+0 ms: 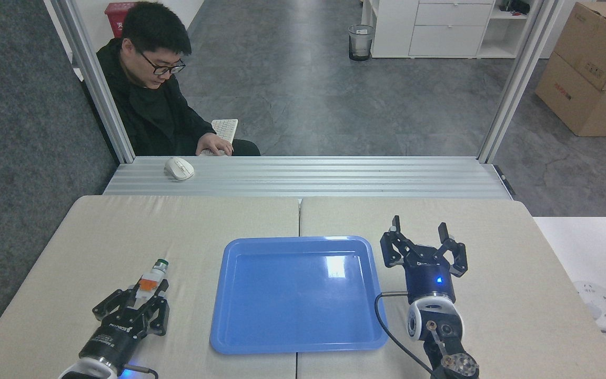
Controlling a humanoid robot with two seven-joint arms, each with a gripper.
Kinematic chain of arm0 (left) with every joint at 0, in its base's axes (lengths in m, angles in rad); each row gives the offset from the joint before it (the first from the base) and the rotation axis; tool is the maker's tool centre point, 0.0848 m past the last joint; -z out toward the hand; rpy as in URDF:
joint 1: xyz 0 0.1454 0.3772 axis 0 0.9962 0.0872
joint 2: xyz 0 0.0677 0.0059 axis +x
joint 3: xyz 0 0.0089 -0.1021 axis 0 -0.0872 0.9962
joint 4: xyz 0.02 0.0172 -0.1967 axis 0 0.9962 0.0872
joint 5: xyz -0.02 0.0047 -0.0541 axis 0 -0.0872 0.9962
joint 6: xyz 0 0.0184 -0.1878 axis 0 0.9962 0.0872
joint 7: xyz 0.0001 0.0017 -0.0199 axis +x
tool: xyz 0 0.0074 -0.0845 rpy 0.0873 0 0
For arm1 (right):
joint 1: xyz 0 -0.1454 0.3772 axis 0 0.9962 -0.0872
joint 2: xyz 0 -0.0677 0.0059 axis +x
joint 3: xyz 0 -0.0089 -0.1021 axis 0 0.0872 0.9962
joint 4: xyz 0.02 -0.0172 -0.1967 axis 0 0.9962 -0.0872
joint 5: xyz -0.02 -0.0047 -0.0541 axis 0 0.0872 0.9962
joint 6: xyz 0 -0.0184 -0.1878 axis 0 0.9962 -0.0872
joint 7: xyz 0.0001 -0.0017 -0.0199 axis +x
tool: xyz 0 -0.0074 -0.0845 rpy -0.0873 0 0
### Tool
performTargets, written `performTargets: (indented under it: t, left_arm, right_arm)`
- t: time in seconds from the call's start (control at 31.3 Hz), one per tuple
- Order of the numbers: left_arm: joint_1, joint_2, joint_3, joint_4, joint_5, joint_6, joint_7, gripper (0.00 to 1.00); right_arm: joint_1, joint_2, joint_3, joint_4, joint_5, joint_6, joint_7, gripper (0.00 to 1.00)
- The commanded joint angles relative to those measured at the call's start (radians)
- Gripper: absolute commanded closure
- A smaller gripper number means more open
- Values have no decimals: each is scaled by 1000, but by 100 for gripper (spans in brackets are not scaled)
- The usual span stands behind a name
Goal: Pick up switch part and place in tray
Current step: 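Carry the switch part with the left gripper over the blue tray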
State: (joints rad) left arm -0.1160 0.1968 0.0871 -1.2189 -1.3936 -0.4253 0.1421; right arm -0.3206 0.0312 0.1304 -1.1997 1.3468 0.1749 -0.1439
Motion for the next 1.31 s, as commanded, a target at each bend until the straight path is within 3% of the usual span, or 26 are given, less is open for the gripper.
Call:
performTargets:
  t: [0.0,0.19,0.35,0.48,0.83,0.96,1.18,1.28]
  left_arm:
    - [-59,-98,-206,-306,-15,-72,-99,100]
    - [-169,-171,-328,-210,-62,-67,-209,100]
    - [-223,-243,-365,-44,-278,-69,-220,100]
    - [-223,-254,-386,27,-399,-69,-220,100]
    - [-203,-255,-398,19,-398,-73,-217,100]
    - [-203,-255,-398,9,-392,-73,-216,80]
    - [-189,-277,-397,-11,-387,-70,-208,63]
    - [-182,-284,-395,-36,-369,-67,-210,45]
  right_arm:
    - [0,3,0,0,0,1,1,0]
    - [0,7,0,0,6,1,1,0]
    - [0,9,0,0,8,1,1,0]
    - [0,9,-2,0,8,1,1,0]
    - [0,18,-2,0,14,3,0,0]
    - [0,18,-2,0,14,5,0,0]
    - [0,18,-2,0,14,5,-2,0]
    - [0,19,-2,0,14,5,-2,0]
